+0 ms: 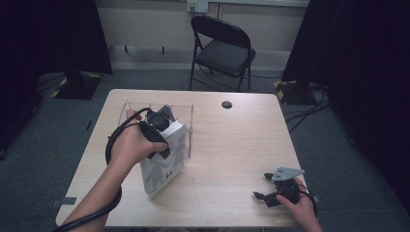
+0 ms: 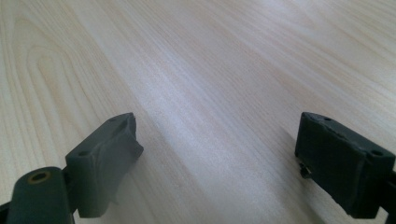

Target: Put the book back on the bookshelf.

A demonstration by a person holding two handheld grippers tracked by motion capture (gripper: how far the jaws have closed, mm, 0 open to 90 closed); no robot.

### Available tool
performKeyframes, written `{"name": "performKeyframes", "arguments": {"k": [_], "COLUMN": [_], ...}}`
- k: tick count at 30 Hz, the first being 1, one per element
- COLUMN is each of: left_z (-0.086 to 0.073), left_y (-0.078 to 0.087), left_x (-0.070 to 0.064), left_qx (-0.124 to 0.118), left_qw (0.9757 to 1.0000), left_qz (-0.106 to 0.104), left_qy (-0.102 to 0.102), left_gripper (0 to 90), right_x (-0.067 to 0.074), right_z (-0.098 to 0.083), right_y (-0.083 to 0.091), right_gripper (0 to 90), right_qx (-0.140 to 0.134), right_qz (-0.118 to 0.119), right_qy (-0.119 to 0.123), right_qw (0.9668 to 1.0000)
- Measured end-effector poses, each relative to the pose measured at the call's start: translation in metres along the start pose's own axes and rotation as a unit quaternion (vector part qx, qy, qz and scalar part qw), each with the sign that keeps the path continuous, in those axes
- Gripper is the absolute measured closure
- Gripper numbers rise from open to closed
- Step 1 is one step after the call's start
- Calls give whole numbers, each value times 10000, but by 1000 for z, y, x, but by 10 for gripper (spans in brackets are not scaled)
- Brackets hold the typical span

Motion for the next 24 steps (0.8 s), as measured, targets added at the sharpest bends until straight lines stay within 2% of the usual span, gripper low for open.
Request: {"name": "performKeyframes", "arguments": {"k": [8,10,11,16,17,18,20,24], "left_z": [4,5,6,9,10,9,10,13], "left_y": [3,3,3,1,0,1,0,1], "left_x": [4,4,6,9,8,10,10,10], "left_qx": [3,-25,-13,-31,-60,0,25,38], "left_qw": [9998,9996,9997,9993,9989,9993,9992,9989], "left_qz": [42,24,58,62,51,86,122,113], "left_qy": [172,282,250,372,456,377,369,447], "left_gripper": [527,528,528,527,528,527,527,527], "right_x": [0,0,0,0,0,0,0,0], "right_z": [0,0,0,0,0,0,0,0], "right_y": [0,0,0,0,0,0,0,0], "right_gripper": [119,119,119,119,119,119,119,119], "right_qx": [1,1,1,1,1,0,1,11], "right_qz": [-1,-2,-2,0,-2,-1,0,5], "right_qy": [3,2,1,0,0,-2,-1,0], "right_qw": [10000,10000,10000,10000,10000,10000,10000,10000]}}
Point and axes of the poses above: each handheld gripper's, and its own axes: y roughly backward along the jaws, z roughly out of its top, x roughly to its left, the point moved 10 cm from there along -y, roughly forward along the jaws, and after that the axes turned 14 degrees about -y, right-handed, at the moved point
